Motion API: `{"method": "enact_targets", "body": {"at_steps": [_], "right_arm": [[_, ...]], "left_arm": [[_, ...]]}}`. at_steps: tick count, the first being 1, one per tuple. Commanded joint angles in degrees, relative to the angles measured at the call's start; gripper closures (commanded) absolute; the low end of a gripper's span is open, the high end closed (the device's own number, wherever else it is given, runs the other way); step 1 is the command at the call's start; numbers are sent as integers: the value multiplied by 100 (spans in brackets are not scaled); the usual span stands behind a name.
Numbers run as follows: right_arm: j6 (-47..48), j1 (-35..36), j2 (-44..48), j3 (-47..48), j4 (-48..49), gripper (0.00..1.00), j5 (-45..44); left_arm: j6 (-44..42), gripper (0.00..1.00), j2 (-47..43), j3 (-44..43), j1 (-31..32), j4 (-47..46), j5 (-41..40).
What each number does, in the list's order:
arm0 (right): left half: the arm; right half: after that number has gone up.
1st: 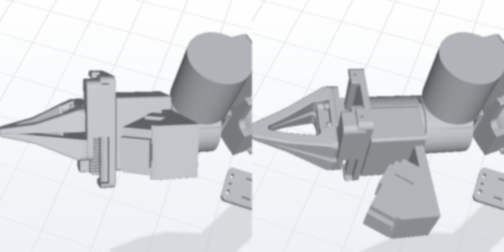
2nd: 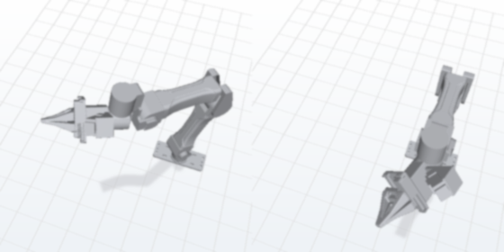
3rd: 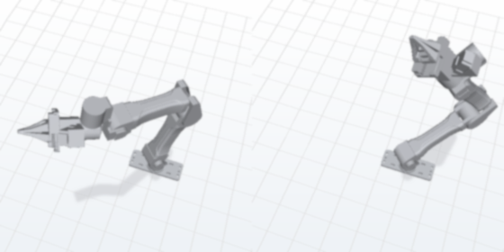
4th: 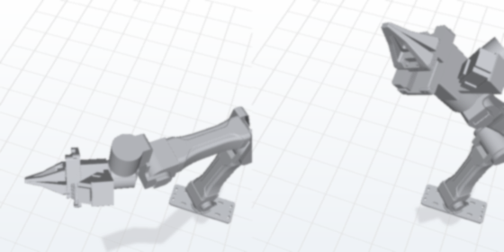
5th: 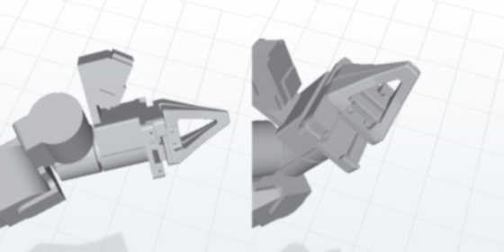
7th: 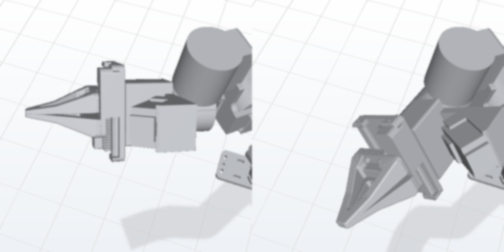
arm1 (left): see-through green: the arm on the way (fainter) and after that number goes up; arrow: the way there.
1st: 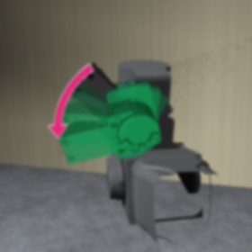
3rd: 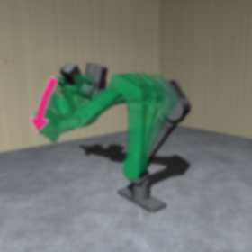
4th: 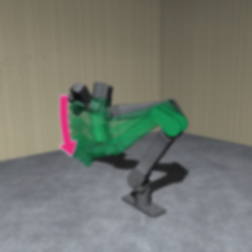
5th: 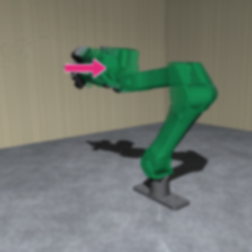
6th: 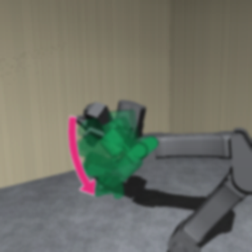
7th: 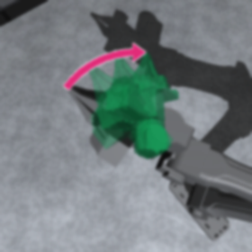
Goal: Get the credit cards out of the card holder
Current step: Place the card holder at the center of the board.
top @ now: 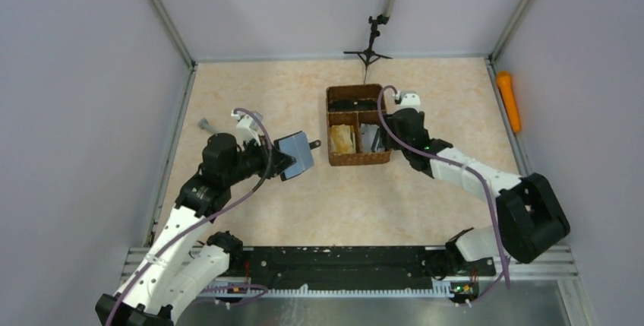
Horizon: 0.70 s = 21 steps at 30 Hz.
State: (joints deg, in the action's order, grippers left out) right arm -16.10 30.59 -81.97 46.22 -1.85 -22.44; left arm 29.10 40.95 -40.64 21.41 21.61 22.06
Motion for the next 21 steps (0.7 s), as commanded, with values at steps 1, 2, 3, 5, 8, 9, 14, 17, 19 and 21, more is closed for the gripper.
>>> {"method": "enact_targets", "body": {"at_steps": [1,2,3,5,8,9,14,17,19,21], "right_arm": [[15,-18,920,-178,147,25,382],[-19,-18,1053,-190,89,23,485],[-55,-18,1182,-192,17,22,644],[-229,-18,1429,-199,-118,21,1001],[-632,-18,1774,-283,-180,21,1702],[-810,-18,1882,-332,-158,20,1976],[-1879,-17,2545,-939,640,10,3254],[-2468,-18,3007,-1545,1505,8,3589],[-2907,-19,3225,-1872,1987,8,3773],[-3318,-18,3287,-2077,2413,8,3996]], "left_arm": [[343,100,76,149,-33,-1057,827],[430,100,123,178,-34,-1227,1007],[516,100,163,220,-34,-1452,1147],[722,100,262,281,-34,-1848,1422],[1032,100,434,347,-32,-2512,1880],[1161,100,510,354,-36,-2697,2050],[1989,100,937,508,-24,-3907,2775],[2512,100,1110,716,-15,-4681,2822],[2778,100,1197,838,18,-5151,2766],[2893,100,1268,861,154,-5321,2663]]}}
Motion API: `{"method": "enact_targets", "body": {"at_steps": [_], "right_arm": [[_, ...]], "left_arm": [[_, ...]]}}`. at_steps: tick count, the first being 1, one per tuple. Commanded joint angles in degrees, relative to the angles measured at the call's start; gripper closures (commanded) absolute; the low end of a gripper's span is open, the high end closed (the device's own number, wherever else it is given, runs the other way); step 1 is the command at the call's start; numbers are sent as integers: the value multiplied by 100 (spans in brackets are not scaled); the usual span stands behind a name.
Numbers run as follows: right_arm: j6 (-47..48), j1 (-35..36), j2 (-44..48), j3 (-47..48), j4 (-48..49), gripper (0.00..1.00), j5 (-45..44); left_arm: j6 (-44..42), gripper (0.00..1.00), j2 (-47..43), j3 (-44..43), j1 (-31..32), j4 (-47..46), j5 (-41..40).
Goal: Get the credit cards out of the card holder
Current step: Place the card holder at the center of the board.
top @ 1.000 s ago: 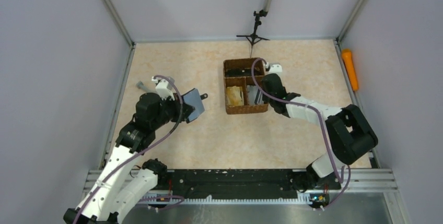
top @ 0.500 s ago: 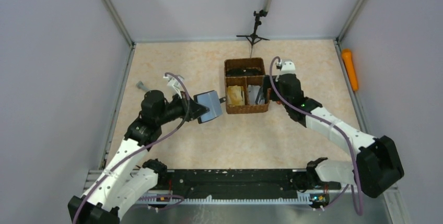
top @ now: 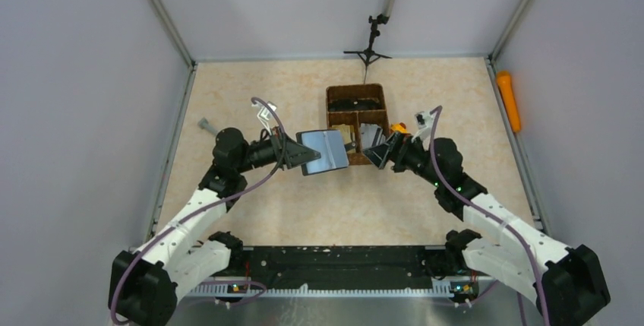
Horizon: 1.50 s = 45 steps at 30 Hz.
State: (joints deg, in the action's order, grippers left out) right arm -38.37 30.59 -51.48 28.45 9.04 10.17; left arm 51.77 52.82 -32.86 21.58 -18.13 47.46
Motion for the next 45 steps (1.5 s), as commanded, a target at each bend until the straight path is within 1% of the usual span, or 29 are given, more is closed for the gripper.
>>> {"method": "enact_targets", "body": {"at_steps": [1,4,7,12,16,18,22,26,28,30,33,35,38,45], "right_arm": [[-1290,-19,225,-408,1603,8,918],[-2007,-21,130,-837,2610,8,1267],[-2429,-18,160,-1169,3183,8,1327],[-2716,-21,548,-1440,3377,7,1347],[-3108,-17,942,-1628,3623,8,1351],[-3375,-26,1066,-1645,3719,11,1382],[-3917,-26,1174,-1699,4155,27,1559],[-3930,-27,1470,-1666,3856,44,1581],[-3823,-22,1711,-1640,3514,50,1530],[-3550,-24,1966,-1511,2939,56,1475],[-2885,-19,2277,-1197,1761,68,1314],[-2544,-19,2385,-1009,1278,77,1244],[-2172,-21,2349,-785,860,88,1323],[-1612,-18,1855,-438,442,97,1877]], "left_arm": [[628,100,117,73,228,-1366,64],[697,100,228,68,525,-1566,-120],[852,100,268,144,835,-1921,-325],[1001,100,239,326,1279,-2369,-806],[1250,100,478,387,1493,-2887,-871],[1339,100,600,386,1544,-3067,-867],[1382,100,649,416,1598,-3160,-926],[1210,100,531,429,1610,-2874,-1009],[1082,100,451,434,1628,-2661,-1080],[971,100,392,451,1651,-2477,-1150],[917,100,434,450,1680,-2400,-1180],[899,100,505,424,1718,-2398,-1178],[867,100,665,364,1806,-2428,-1187],[791,100,1167,115,1991,-2473,-1180]]}}
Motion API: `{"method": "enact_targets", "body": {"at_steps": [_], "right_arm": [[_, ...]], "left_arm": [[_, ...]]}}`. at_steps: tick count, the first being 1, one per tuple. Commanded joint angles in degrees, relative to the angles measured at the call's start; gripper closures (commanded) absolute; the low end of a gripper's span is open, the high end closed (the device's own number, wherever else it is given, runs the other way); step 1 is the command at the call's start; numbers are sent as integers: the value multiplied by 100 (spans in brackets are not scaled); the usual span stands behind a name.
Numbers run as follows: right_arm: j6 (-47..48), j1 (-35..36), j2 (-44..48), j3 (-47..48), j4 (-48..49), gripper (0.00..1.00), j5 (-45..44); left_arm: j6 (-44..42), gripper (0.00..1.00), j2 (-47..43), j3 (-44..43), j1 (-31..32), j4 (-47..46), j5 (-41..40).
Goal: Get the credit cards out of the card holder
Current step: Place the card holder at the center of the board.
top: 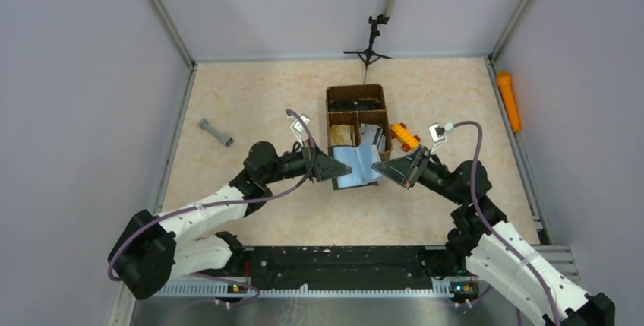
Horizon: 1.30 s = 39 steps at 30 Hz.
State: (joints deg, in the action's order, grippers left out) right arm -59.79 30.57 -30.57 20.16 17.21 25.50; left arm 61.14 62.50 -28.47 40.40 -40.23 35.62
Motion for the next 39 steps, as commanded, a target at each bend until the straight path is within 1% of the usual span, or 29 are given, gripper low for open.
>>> {"method": "enact_targets", "body": {"at_steps": [1,4,12,17,20,21,23,24,27,28,30,32,34,36,38,39], "right_arm": [[548,-16,-292,407,-373,99,415],[496,-16,-365,340,-275,99,545],[552,-13,-547,244,-538,99,717],[463,-15,-643,147,-406,99,891],[565,-11,-635,192,-537,99,893],[675,-15,-623,250,-702,97,846],[1004,-16,-554,442,-1229,87,552],[1177,-16,-490,589,-1624,82,328],[1666,-16,-270,837,-2618,58,-499],[1800,-11,-181,899,-2889,54,-761],[2012,-12,-63,983,-3276,49,-1131],[2112,-11,72,996,-3486,42,-1326],[2160,-16,168,971,-3586,38,-1345],[2172,-15,206,948,-3672,36,-1316],[2180,-16,217,905,-3721,34,-1262],[2181,-16,218,868,-3739,34,-1232]], "left_arm": [[-147,100,258,-351,137,-291,10],[-134,100,387,-410,169,-394,17],[-121,100,502,-465,226,-557,0],[-103,100,597,-516,299,-638,-5],[-102,100,639,-536,327,-670,-6],[-107,100,647,-537,328,-652,-17],[-168,100,619,-516,328,-493,-115],[-230,100,595,-541,328,-53,-267],[-562,100,585,-774,330,1449,-850],[-621,100,637,-823,328,1699,-913],[-582,100,831,-814,328,1794,-847],[-437,100,1111,-749,328,1578,-612],[-314,100,1330,-648,332,1386,-426],[-315,100,1395,-516,328,1430,-470],[-534,100,1374,-506,328,1929,-652],[-764,100,1339,-575,328,2482,-775]]}}
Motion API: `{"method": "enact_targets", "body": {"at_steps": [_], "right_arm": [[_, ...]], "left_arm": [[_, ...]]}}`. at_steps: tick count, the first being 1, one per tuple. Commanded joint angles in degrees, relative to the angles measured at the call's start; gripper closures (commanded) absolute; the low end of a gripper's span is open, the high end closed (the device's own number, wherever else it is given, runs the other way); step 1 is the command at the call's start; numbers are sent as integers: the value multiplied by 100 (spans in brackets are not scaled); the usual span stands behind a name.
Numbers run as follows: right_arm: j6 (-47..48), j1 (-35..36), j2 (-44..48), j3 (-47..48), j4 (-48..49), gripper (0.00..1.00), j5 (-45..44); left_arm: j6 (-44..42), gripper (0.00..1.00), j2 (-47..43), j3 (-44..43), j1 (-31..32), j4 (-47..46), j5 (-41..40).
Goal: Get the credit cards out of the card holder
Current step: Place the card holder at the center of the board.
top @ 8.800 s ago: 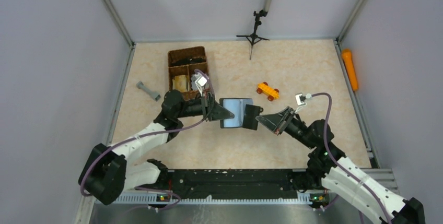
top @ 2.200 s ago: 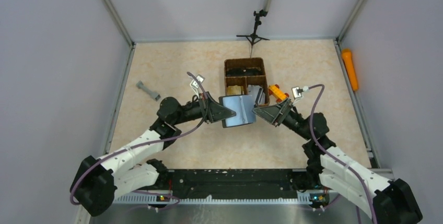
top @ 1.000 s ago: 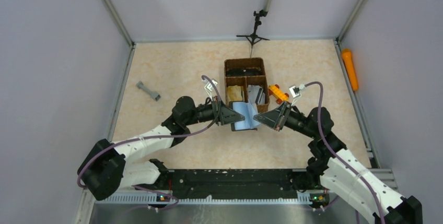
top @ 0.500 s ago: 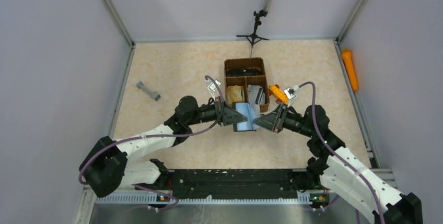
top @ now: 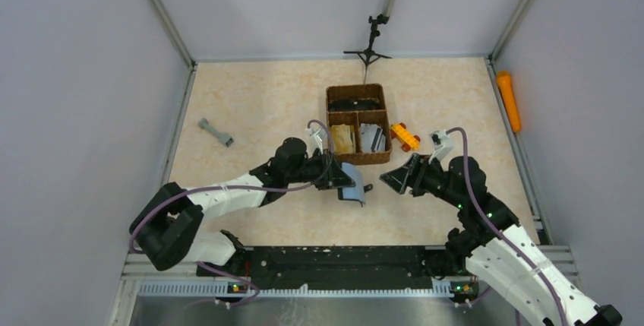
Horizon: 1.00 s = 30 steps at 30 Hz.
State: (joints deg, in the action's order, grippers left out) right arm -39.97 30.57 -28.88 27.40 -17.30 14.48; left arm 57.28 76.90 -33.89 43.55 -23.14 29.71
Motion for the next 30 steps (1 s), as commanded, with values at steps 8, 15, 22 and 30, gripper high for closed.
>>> {"method": "enact_targets", "body": {"at_steps": [8,15,22,30], "right_arm": [[162,-16,37,-59,-142,34,161],[177,-16,-28,-142,-87,33,253],[136,-15,-75,-164,-119,33,345],[23,-16,-87,-233,31,34,435]], "left_arm": [[-1884,100,-15,-967,22,4763,-1714],[-2284,61,690,-1729,54,6200,-2436],[-2192,42,396,-1741,127,5466,-1615],[-2002,41,-107,-1470,128,4780,-874]]}}
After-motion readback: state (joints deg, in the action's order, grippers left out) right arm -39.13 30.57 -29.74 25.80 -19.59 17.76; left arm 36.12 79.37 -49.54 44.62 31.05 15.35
